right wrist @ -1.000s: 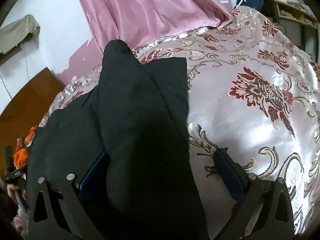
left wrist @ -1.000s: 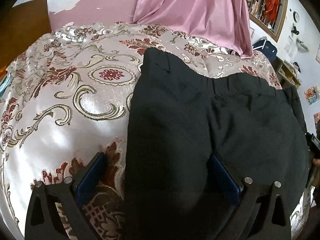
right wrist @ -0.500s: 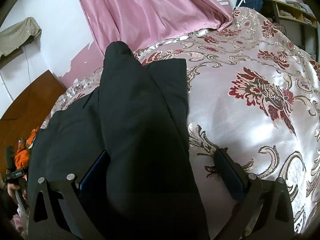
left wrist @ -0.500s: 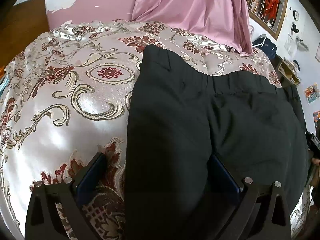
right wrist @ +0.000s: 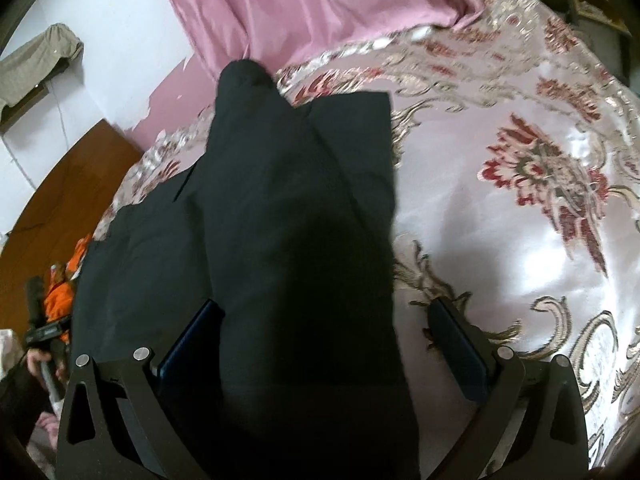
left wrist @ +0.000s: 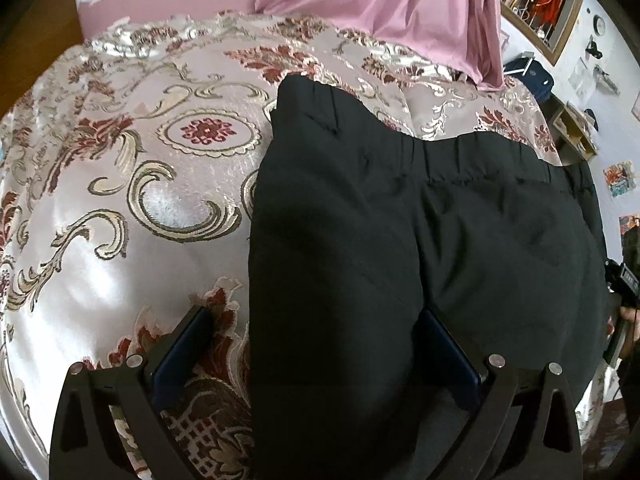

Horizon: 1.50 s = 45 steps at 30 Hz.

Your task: Fold large clothes

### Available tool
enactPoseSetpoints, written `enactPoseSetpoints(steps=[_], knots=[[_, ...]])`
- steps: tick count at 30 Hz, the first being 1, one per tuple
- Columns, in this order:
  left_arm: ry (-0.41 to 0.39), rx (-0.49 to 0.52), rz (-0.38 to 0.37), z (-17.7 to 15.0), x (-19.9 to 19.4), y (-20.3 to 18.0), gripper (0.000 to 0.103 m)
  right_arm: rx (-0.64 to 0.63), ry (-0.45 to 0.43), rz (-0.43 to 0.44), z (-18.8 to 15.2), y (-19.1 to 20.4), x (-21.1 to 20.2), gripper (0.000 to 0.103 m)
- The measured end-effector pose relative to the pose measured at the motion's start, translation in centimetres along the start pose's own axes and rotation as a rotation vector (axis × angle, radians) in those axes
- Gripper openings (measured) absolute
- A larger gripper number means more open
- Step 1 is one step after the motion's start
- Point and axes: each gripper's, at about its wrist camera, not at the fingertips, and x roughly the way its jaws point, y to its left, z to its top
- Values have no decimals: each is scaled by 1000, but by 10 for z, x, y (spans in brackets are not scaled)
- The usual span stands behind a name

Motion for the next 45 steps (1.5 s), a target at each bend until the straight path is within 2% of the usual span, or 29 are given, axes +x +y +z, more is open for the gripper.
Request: enactPoseSetpoints(steps=[5,6,7,8,10,11,15,17,19,21,24,27,28,31,33,37,39,41,43,44,45], knots=[[16,-7,-3,1,1,-5,103,32,15,-53,-3,12,1,101],[15,-10,-1,0,1,-8,99,36,17,-63,-4,15,1,98],[14,-15,-14,-1,1,-9,87,40,21,-61,-5,18,1,91],[13,-22,-44,-1,0,-10,70,47,22,-45,-5,18,-1,79],[20,-53,-100,0,-1,-11,53,73,27,-20,-8,21,-3,66],[16,-76,-98,-1,-1,-12,51,80,29,-12,-10,20,-4,63],[-19,-103,-82,-2,-11,-19,30,112,25,10,-12,21,-9,48],[-33,-111,-78,-1,-21,-22,21,100,2,16,-15,28,-14,32],[-38,-125,-77,1,-32,-24,14,70,-40,35,-15,42,-26,23],[-53,-122,-86,6,-48,-26,12,12,-76,60,-11,58,-36,19],[-126,-92,-121,15,-80,-30,9,-72,-117,95,-5,91,-52,16],[-172,-16,-106,24,-112,-41,9,-104,-167,150,2,118,-69,15],[-179,19,-81,27,-122,-47,9,-112,-183,171,5,129,-73,15],[-162,87,-5,31,-122,-55,10,-150,-184,160,11,143,-76,15],[-129,75,0,31,-111,-49,11,-135,-171,154,14,141,-72,15],[-50,4,6,26,-71,-25,18,-72,-137,124,5,110,-58,15],[-29,-2,30,25,-53,-18,27,-47,-127,114,0,95,-55,15],[-26,5,58,24,-41,-14,49,-44,-119,104,1,86,-50,15],[-25,15,125,25,-32,-9,90,-54,-105,85,1,83,-45,15],[-15,17,146,28,-24,-5,98,-62,-100,75,1,83,-43,16],[0,7,120,30,-17,1,98,-70,-95,63,0,83,-41,16]])
